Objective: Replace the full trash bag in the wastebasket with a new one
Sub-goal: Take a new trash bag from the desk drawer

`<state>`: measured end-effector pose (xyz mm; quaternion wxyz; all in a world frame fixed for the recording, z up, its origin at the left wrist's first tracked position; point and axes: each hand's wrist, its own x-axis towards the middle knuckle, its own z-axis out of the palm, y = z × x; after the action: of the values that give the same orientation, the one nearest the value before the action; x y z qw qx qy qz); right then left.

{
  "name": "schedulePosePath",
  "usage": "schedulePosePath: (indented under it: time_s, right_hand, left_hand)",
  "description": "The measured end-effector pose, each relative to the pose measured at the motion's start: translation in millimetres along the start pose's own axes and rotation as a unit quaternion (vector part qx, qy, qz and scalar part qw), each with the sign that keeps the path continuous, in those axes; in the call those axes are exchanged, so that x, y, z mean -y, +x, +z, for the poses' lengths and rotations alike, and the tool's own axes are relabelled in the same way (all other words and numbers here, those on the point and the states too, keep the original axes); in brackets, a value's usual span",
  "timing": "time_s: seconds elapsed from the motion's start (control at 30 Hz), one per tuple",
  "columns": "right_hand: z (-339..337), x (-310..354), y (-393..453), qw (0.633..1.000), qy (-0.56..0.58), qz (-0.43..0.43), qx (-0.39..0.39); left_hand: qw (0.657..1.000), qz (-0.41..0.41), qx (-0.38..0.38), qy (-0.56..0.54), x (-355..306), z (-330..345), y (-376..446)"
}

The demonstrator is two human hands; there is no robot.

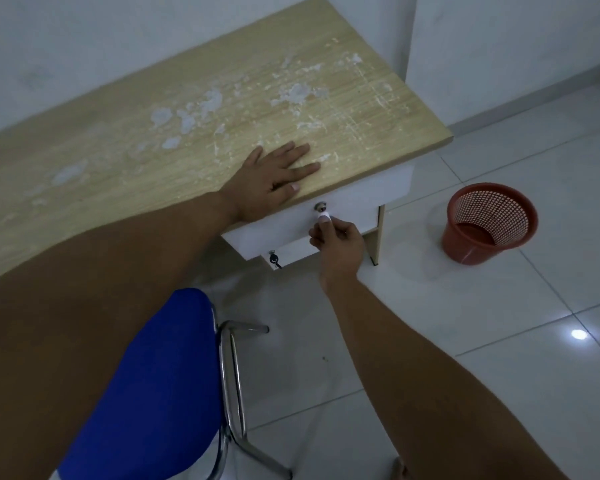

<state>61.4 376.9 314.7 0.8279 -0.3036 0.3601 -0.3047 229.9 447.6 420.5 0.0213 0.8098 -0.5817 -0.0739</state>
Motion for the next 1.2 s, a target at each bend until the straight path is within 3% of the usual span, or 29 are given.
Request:
schedulePosePath:
  time_s: [0.27, 0.47, 0.77, 0.87, 0.93, 1.0, 1.03, 1.1, 1.13, 1.2]
  right_hand:
    - [-59, -9, -37, 0.999, -0.004, -0.049, 0.001]
    - [-98, -15, -53, 0.999, -0.024, -0.027, -0.009]
    - [-99, -10, -52, 0.998, -0.053, 0.027, -0.017]
    - [-96, 0, -54, 0.984, -0.166, 0.045, -0.047]
    - [-99, 11, -58, 0.942, -0.317, -0.013, -0.109]
    - [-100, 29, -64, 0.891, -0.396, -0.175, -0.136]
    - [-98, 39, -65, 0.853, -0.434, -0.27, -0.101]
    - [-84, 54, -60, 0.742, -0.537, -0.399, 0.038]
    - [-73, 61, -56, 0.686, -0.584, -0.421, 0.107]
    - [-50, 66, -42, 0.606, -0.652, -0.407, 0.203]
  left_hand:
    - [1.0, -0.01, -0.002, -0.017, -4, 0, 0]
    - [1.0, -0.007, -0.013, -0.018, -2, 3, 0]
    - [1.0, -0.002, -0.02, -0.019, -3, 1, 0]
    - [1.0, -0.002, -0.018, -0.017, -3, 2, -1]
    - [1.0, 0.0, -0.018, -0.023, -3, 2, -1]
    - [0.999, 0.0, -0.021, -0.03, -2, 2, -1]
    - [0.999, 0.0, -0.021, -0.032, -2, 2, -1]
    - [0.999, 0.005, -0.021, -0.03, -1, 2, 0]
    - [0.999, 0.007, -0.022, -0.028, -1, 3, 0]
    - [0.999, 0.008, -0.023, -0.021, 0, 3, 0]
